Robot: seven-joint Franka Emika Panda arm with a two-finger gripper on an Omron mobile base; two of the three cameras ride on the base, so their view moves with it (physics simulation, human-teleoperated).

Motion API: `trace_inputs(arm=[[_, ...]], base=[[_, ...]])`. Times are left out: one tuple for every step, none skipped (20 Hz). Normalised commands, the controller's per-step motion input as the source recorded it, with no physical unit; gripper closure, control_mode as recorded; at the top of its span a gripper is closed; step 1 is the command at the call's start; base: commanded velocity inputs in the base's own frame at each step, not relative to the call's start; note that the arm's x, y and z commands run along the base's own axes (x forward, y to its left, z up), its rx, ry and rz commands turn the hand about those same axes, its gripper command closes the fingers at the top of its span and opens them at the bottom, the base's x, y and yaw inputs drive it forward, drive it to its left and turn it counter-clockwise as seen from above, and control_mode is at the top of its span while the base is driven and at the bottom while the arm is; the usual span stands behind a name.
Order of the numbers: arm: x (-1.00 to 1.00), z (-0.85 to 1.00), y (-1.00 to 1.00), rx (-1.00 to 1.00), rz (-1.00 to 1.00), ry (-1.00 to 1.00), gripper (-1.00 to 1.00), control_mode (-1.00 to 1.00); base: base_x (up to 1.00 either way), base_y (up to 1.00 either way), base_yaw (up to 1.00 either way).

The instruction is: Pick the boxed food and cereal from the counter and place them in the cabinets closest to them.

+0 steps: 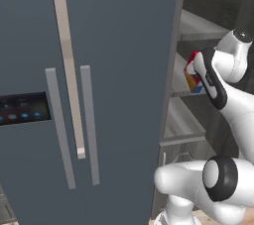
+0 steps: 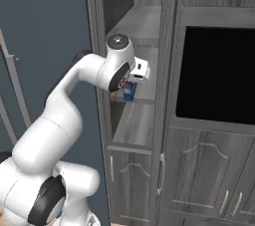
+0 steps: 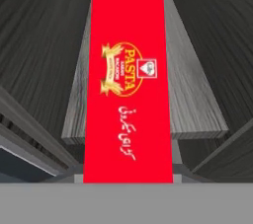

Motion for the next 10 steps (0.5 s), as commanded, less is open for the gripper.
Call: trace_inputs(arm=[[0.12, 0.0, -0.07, 0.0, 0.0, -0.02, 1.0, -1.0], [0.11, 0.0, -0.07, 0.0, 0.0, -0.02, 1.0, -1.0], [0.1, 0.0, -0.07, 0.0, 0.0, -0.02, 1.0, -1.0], [0.1, 0.0, -0.07, 0.0, 0.0, -0.02, 1.0, -1.0], [0.12, 0.0, -0.08, 0.0, 0.0, -0.01, 1.0, -1.0], [0.15, 0.0, -0.06, 0.0, 0.0, 0.0, 1.0, -1.0], [0.18, 0.0, -0.06, 0.0, 0.0, 0.0, 1.0, -1.0], [0.18, 0.0, -0.06, 0.0, 0.0, 0.0, 1.0, -1.0], [0.2, 0.0, -0.07, 0.0, 0.0, 0.0, 1.0, -1.0], [0.21, 0.0, -0.06, 0.0, 0.0, 0.0, 1.0, -1.0]], base=[[0.0, 0.0, 0.0], [0.0, 0.0, 0.0], [0.0, 0.0, 0.0], [0.0, 0.0, 0.0], [0.0, 0.0, 0.0], [0.0, 0.0, 0.0], [0.0, 0.0, 0.0], [0.0, 0.0, 0.0], [0.0, 0.0, 0.0], [0.0, 0.0, 0.0]])
